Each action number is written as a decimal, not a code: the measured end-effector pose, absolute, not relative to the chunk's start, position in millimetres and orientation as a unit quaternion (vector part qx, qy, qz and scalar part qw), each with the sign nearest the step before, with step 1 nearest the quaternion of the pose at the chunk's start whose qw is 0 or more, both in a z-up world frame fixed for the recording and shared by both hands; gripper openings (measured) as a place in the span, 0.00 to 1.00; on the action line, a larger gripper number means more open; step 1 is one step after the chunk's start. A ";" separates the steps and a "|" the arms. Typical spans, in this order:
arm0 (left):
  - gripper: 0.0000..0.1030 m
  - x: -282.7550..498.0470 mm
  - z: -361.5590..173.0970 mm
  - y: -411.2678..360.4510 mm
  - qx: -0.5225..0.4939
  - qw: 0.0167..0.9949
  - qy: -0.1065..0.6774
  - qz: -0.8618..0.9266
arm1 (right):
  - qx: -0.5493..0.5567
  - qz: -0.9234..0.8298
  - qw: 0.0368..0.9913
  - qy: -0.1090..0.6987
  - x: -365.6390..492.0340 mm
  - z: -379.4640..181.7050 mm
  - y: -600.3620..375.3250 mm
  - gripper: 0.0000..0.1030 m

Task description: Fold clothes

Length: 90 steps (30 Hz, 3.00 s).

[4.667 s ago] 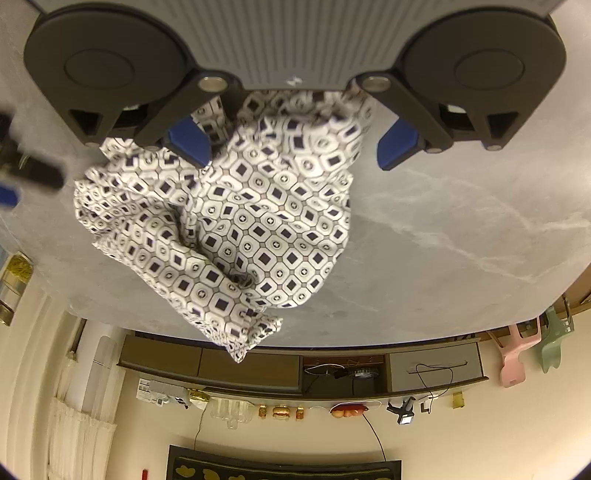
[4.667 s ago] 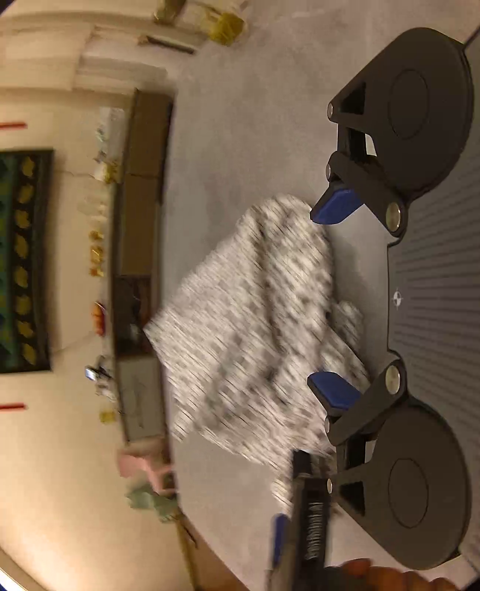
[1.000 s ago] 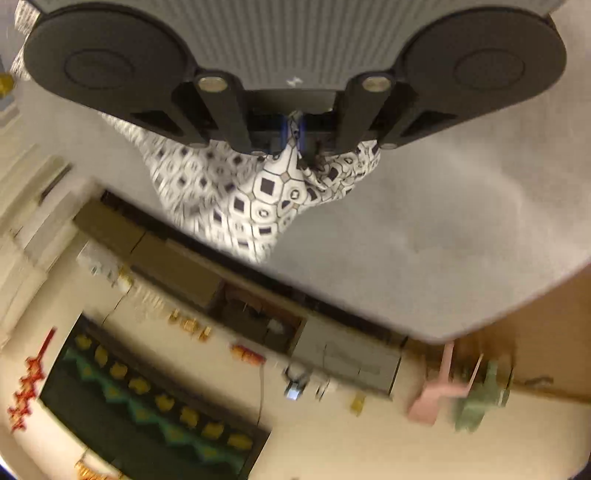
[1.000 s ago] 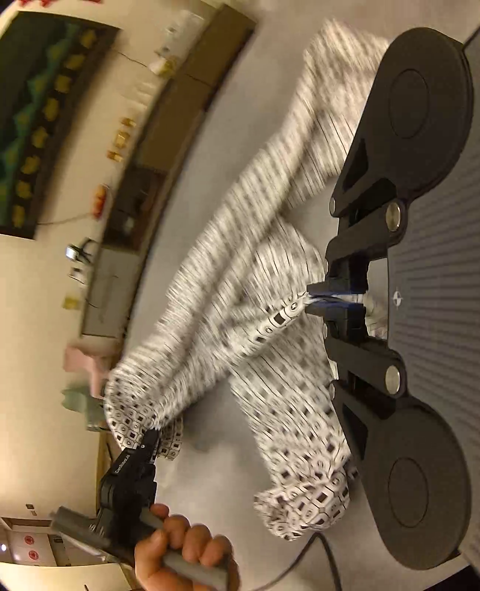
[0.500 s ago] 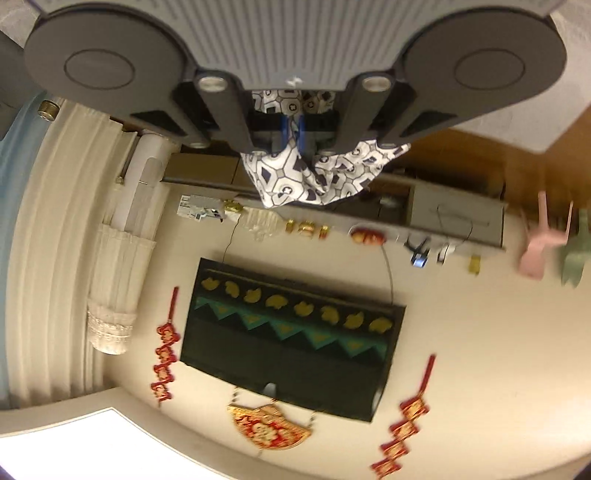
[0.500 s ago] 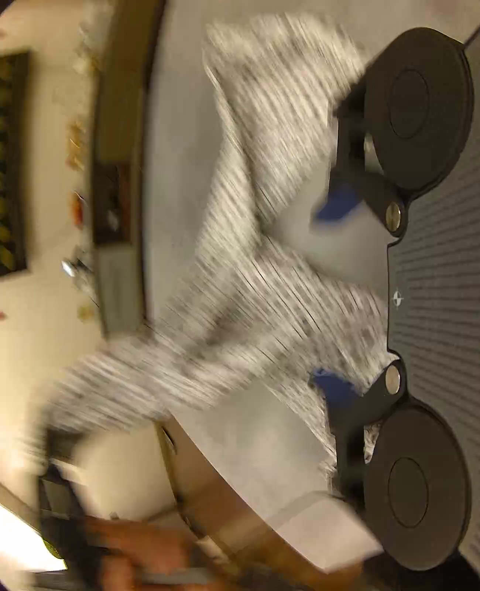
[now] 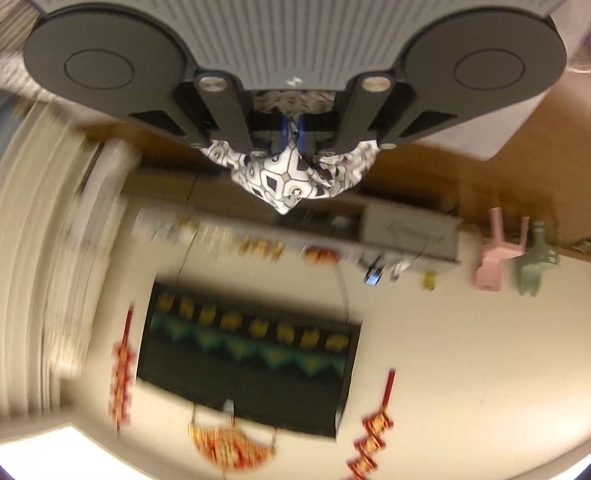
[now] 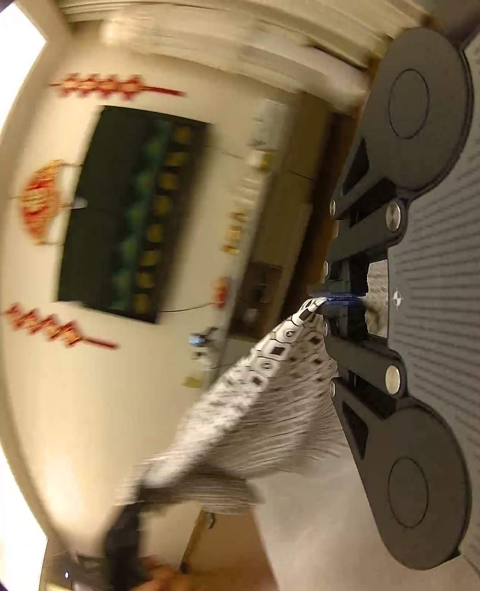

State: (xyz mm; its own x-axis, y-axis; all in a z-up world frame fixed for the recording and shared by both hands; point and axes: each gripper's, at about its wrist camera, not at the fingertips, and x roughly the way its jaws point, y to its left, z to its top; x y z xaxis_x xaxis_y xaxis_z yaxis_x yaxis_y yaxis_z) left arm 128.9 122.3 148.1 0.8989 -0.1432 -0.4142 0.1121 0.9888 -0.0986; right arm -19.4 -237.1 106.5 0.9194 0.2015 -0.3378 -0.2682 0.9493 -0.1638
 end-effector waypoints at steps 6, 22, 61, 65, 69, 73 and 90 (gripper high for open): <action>0.08 118.3 20.4 160.8 -0.017 0.916 0.398 -0.042 | -0.082 0.264 0.918 0.285 -39.5 28.6 -213.9 0.06; 0.72 129.2 8.2 205.9 -0.024 0.927 0.370 -0.054 | -0.036 0.032 0.928 0.369 150.3 -42.8 -326.4 0.65; 0.06 135.6 53.4 219.0 -0.034 0.960 0.253 -0.113 | -0.082 -0.071 0.960 0.259 82.5 5.9 -388.5 0.00; 0.13 183.1 53.8 226.8 -0.061 0.948 0.300 -0.088 | -0.102 -0.103 0.958 0.247 108.1 21.5 -396.2 0.00; 0.30 198.9 27.1 235.1 -0.063 0.932 0.352 -0.060 | -0.134 -0.038 0.952 0.271 109.9 -1.7 -365.6 0.14; 0.56 181.9 9.6 240.6 -0.038 0.933 0.355 -0.038 | -0.261 0.100 0.927 0.250 65.6 -38.8 -295.3 0.80; 0.70 85.3 -48.3 152.9 0.059 0.892 0.394 -0.211 | -0.128 0.156 0.941 0.270 74.4 -11.4 -284.7 0.55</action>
State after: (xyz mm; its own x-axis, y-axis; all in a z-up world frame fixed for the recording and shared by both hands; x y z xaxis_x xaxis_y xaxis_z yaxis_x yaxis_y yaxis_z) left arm 85.3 152.9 -48.3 0.6001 -0.3298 -0.7287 0.4235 0.9039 -0.0604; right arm 74.4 -284.7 -11.4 0.8053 0.2238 -0.5490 -0.3624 0.9187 -0.1571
